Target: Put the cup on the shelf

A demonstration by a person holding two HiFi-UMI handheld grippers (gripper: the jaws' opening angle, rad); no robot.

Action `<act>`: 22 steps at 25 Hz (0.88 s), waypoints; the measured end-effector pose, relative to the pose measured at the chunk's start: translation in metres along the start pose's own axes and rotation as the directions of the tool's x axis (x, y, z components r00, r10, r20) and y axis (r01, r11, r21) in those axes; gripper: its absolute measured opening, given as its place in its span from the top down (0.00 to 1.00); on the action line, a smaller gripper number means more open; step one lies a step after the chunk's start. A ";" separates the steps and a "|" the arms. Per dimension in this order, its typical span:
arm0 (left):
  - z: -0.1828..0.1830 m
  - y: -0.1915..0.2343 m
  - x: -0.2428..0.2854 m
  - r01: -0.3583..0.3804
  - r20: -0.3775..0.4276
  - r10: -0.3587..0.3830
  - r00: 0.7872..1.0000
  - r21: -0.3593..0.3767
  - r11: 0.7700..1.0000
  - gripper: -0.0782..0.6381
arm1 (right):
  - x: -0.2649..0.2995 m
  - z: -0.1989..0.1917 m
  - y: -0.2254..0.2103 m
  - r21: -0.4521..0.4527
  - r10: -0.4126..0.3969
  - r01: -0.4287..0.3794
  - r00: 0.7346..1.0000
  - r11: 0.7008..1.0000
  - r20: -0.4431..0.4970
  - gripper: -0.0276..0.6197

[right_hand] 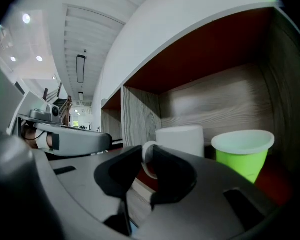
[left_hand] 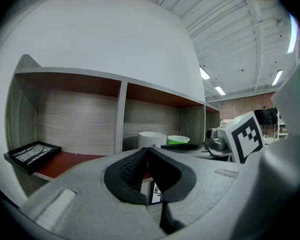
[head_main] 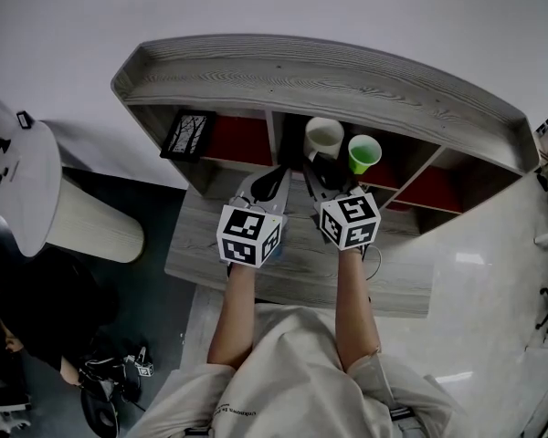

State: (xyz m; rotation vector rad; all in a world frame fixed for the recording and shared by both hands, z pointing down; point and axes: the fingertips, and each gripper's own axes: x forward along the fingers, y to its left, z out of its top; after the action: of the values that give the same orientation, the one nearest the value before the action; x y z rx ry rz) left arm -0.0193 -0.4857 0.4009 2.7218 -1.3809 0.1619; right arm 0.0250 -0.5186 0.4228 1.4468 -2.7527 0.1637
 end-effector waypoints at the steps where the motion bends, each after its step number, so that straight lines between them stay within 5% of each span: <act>1: -0.001 -0.001 -0.002 -0.001 -0.003 0.001 1.000 -0.002 1.000 0.88 | -0.002 0.000 0.001 -0.001 -0.001 0.001 1.000 1.000 -0.003 0.83; 22: -0.052 -0.040 -0.060 -0.006 -0.073 0.002 0.997 -0.056 0.998 0.88 | -0.083 -0.027 0.013 0.000 -0.134 0.134 0.991 0.991 -0.018 0.83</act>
State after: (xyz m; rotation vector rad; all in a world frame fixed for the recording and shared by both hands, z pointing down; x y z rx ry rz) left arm -0.0251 -0.4081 0.4434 2.6398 -1.3510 0.2173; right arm 0.0613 -0.4403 0.4421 1.6154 -2.6300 0.1735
